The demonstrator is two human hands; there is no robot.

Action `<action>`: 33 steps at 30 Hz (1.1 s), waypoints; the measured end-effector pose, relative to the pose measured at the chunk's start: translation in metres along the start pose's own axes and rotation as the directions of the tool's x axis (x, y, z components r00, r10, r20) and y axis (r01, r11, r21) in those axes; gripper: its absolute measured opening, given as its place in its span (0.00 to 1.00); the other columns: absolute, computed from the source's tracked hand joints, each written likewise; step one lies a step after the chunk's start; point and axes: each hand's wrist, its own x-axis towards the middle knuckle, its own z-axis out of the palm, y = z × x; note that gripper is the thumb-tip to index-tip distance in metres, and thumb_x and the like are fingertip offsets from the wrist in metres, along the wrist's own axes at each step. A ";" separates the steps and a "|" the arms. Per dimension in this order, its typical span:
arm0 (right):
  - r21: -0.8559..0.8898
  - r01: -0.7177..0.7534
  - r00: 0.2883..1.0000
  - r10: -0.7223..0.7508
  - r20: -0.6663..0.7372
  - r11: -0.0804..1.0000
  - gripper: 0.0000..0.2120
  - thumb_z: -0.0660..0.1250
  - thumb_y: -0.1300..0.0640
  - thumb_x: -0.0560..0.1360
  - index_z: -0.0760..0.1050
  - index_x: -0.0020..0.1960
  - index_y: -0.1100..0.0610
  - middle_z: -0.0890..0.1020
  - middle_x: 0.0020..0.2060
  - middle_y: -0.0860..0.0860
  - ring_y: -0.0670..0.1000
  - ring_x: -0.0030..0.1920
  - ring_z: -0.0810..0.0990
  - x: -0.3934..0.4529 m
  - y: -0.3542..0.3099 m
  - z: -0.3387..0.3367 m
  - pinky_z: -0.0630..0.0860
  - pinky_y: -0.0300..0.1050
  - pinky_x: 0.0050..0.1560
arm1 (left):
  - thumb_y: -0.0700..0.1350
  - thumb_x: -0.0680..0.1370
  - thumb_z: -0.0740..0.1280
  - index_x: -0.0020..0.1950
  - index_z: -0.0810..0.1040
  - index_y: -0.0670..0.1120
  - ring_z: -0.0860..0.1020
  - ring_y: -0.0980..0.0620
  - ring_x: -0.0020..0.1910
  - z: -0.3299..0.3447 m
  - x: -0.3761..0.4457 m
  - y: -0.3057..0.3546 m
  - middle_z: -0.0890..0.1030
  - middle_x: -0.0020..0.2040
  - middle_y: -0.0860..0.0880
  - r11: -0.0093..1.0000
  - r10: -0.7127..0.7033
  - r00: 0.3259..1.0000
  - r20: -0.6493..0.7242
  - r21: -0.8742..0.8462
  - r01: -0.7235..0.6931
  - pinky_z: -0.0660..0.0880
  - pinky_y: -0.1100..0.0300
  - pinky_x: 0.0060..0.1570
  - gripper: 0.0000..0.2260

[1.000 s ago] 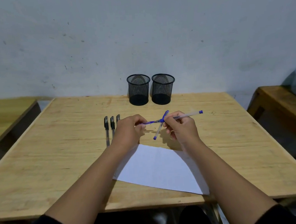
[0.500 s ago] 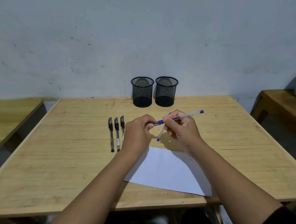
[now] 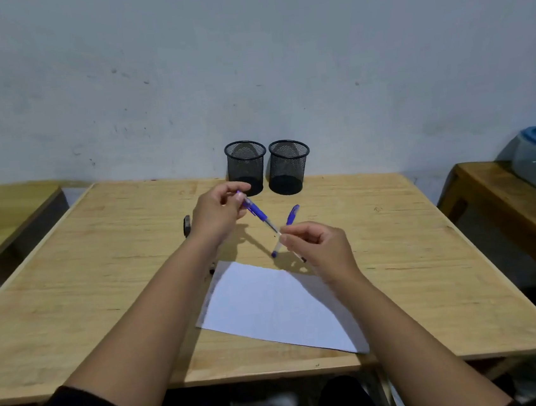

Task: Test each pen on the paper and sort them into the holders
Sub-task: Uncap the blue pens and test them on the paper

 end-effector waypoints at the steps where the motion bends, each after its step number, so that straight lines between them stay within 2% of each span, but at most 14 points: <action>1: -0.002 -0.007 1.000 0.007 0.004 1.000 0.09 0.73 0.62 0.69 0.83 0.49 0.58 0.79 0.30 0.47 0.40 0.28 0.73 -0.001 0.003 0.002 0.70 0.30 0.31 | 0.39 0.78 0.60 0.52 0.79 0.48 0.77 0.64 0.32 0.005 0.000 -0.001 0.78 0.38 0.52 1.000 -0.002 1.000 0.010 -0.003 0.002 0.76 0.70 0.43 0.10; 3: -0.035 0.001 1.000 -0.001 -0.013 0.999 0.12 0.73 0.62 0.70 0.82 0.53 0.57 0.78 0.30 0.47 0.40 0.29 0.74 -0.002 0.007 0.006 0.72 0.31 0.34 | 0.40 0.78 0.61 0.53 0.79 0.51 0.76 0.64 0.30 0.018 -0.001 -0.004 0.79 0.37 0.52 1.000 -0.006 0.999 0.042 -0.008 0.007 0.76 0.64 0.47 0.10; 6: -0.187 0.014 0.990 -0.040 -0.135 0.982 0.11 0.72 0.59 0.71 0.82 0.53 0.55 0.82 0.35 0.47 0.41 0.34 0.78 0.001 0.010 0.003 0.73 0.29 0.36 | 0.41 0.78 0.60 0.60 0.76 0.49 0.78 0.57 0.38 0.033 -0.002 -0.012 0.81 0.42 0.50 0.998 -0.055 0.998 0.030 0.016 0.054 0.75 0.61 0.49 0.12; 8: -0.281 -0.007 0.970 -0.061 -0.234 0.960 0.09 0.71 0.58 0.71 0.83 0.52 0.56 0.80 0.34 0.44 0.42 0.36 0.77 0.005 0.012 -0.004 0.72 0.29 0.37 | 0.44 0.78 0.60 0.63 0.74 0.49 0.78 0.54 0.46 0.038 -0.004 -0.020 0.82 0.52 0.47 0.973 -0.051 0.998 0.024 0.228 0.045 0.73 0.61 0.51 0.14; 10: -0.345 -0.042 0.949 -0.070 -0.307 0.938 0.08 0.69 0.61 0.72 0.83 0.50 0.57 0.80 0.34 0.46 0.45 0.38 0.77 0.009 0.016 -0.012 0.69 0.26 0.36 | 0.45 0.78 0.61 0.64 0.73 0.48 0.76 0.53 0.53 0.041 -0.005 -0.031 0.79 0.59 0.47 0.900 -0.052 0.996 0.070 0.436 0.016 0.68 0.64 0.53 0.15; 13: -0.441 -0.098 0.926 -0.080 -0.368 0.892 0.08 0.65 0.64 0.73 0.82 0.47 0.61 0.82 0.38 0.54 0.47 0.37 0.75 0.017 0.024 -0.020 0.68 0.25 0.32 | 0.45 0.77 0.64 0.65 0.73 0.46 0.73 0.49 0.61 0.045 -0.002 -0.048 0.77 0.63 0.47 0.783 -0.054 0.992 0.113 0.621 -0.028 0.68 0.60 0.56 0.16; 15: -0.504 -0.131 0.928 -0.074 -0.365 0.854 0.08 0.63 0.64 0.73 0.81 0.45 0.62 0.82 0.38 0.56 0.48 0.36 0.74 0.022 0.029 -0.022 0.68 0.27 0.33 | 0.46 0.77 0.65 0.64 0.74 0.46 0.73 0.47 0.62 0.047 0.001 -0.055 0.76 0.63 0.47 0.717 -0.029 0.993 0.112 0.695 -0.058 0.69 0.58 0.55 0.16; 17: -0.552 -0.155 0.934 -0.062 -0.353 0.819 0.08 0.63 0.64 0.73 0.81 0.44 0.63 0.83 0.39 0.58 0.50 0.37 0.75 0.028 0.034 -0.023 0.71 0.39 0.37 | 0.47 0.77 0.64 0.63 0.75 0.46 0.73 0.47 0.61 0.048 0.003 -0.060 0.76 0.63 0.47 0.705 -0.012 0.995 0.101 0.706 -0.063 0.70 0.57 0.56 0.16; 18: -0.575 -0.162 0.935 -0.061 -0.348 0.802 0.08 0.63 0.64 0.73 0.81 0.45 0.63 0.82 0.39 0.57 0.51 0.37 0.75 0.030 0.036 -0.022 0.70 0.40 0.37 | 0.47 0.77 0.64 0.63 0.75 0.46 0.72 0.47 0.62 0.048 0.002 -0.062 0.76 0.62 0.47 0.707 0.009 0.995 0.098 0.703 -0.075 0.70 0.56 0.57 0.16; 22: -0.639 -0.165 0.939 -0.079 -0.336 0.751 0.09 0.64 0.62 0.73 0.81 0.50 0.62 0.82 0.43 0.56 0.50 0.39 0.75 0.035 0.041 -0.020 0.68 0.40 0.38 | 0.47 0.78 0.61 0.64 0.74 0.45 0.67 0.48 0.66 0.046 -0.005 -0.073 0.75 0.64 0.48 0.692 0.124 0.985 0.122 0.700 -0.174 0.65 0.56 0.64 0.16; 27: -0.671 -0.197 0.943 -0.048 -0.328 0.715 0.12 0.64 0.60 0.74 0.78 0.54 0.63 0.80 0.49 0.57 0.51 0.43 0.74 0.041 0.037 -0.021 0.69 0.41 0.42 | 0.47 0.78 0.60 0.64 0.73 0.45 0.67 0.49 0.66 0.045 -0.006 -0.077 0.75 0.64 0.48 0.689 0.161 0.980 0.121 0.697 -0.199 0.64 0.57 0.65 0.16; 33: -0.713 -0.064 0.966 -0.135 -0.219 0.698 0.15 0.62 0.58 0.75 0.77 0.59 0.61 0.78 0.54 0.56 0.51 0.49 0.75 0.046 0.031 -0.003 0.66 0.37 0.46 | 0.47 0.78 0.60 0.64 0.74 0.47 0.67 0.50 0.66 0.045 -0.005 -0.079 0.75 0.65 0.49 0.696 0.162 0.982 0.092 0.695 -0.180 0.64 0.57 0.65 0.15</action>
